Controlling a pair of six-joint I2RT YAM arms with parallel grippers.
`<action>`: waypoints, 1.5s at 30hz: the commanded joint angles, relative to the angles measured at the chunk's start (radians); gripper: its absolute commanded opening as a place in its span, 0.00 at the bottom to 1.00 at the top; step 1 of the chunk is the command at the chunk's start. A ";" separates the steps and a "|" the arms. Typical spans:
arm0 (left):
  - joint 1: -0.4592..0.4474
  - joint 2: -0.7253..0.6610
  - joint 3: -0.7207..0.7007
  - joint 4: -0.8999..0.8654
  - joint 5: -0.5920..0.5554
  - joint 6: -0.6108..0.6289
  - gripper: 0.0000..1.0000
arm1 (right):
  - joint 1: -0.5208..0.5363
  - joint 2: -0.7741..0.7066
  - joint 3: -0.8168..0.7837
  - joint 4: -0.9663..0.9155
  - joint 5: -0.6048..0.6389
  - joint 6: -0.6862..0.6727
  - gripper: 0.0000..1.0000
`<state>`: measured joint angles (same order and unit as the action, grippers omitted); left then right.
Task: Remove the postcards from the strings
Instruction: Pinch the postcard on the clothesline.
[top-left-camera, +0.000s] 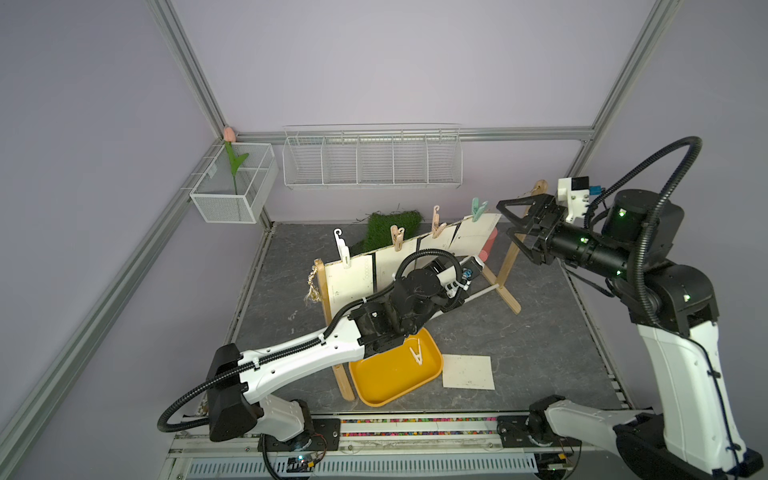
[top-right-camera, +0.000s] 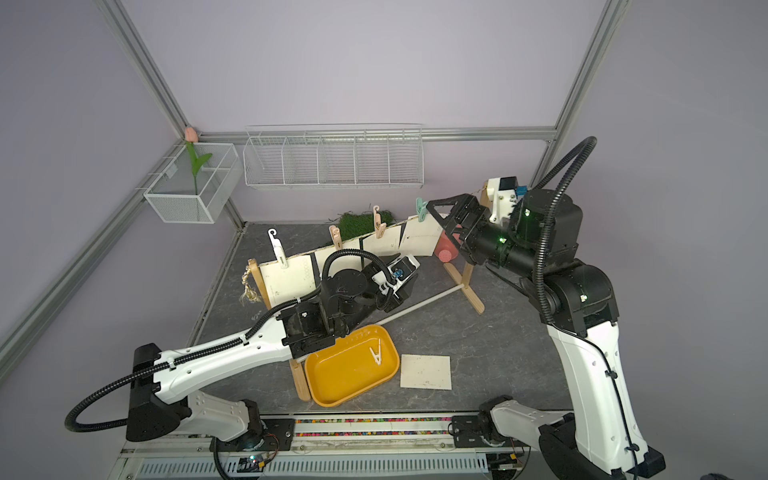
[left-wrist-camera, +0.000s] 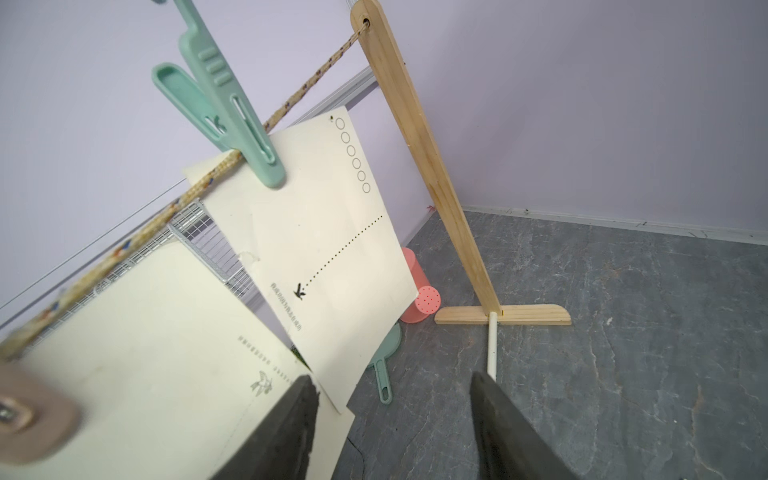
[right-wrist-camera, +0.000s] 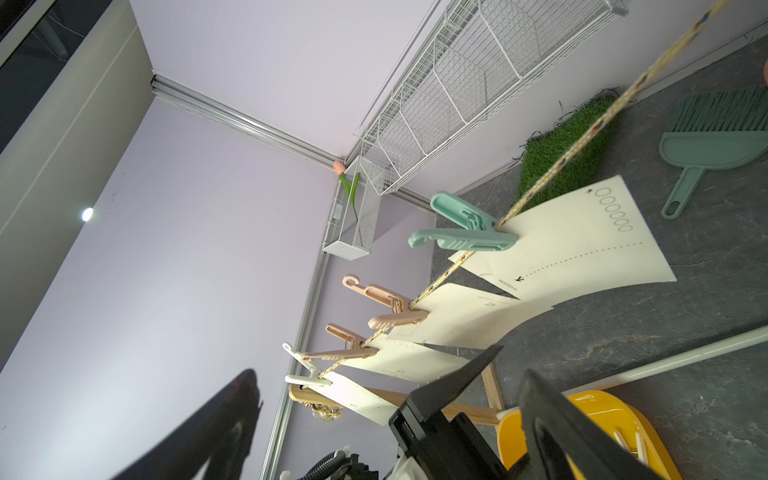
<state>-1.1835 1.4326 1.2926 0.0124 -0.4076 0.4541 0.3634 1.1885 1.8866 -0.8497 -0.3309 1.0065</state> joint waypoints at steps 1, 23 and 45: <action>0.024 0.025 0.028 0.022 -0.014 0.008 0.64 | -0.004 -0.021 -0.020 0.018 -0.004 0.008 0.97; 0.102 0.164 0.134 -0.002 0.030 -0.066 0.69 | -0.004 -0.079 -0.078 0.065 0.003 -0.063 0.95; 0.159 0.089 0.059 0.072 0.128 -0.131 0.54 | -0.007 -0.108 -0.104 0.055 0.034 -0.085 0.94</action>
<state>-1.0481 1.5684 1.3624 0.0547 -0.3378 0.3706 0.3614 1.1004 1.8046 -0.8238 -0.3107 0.9375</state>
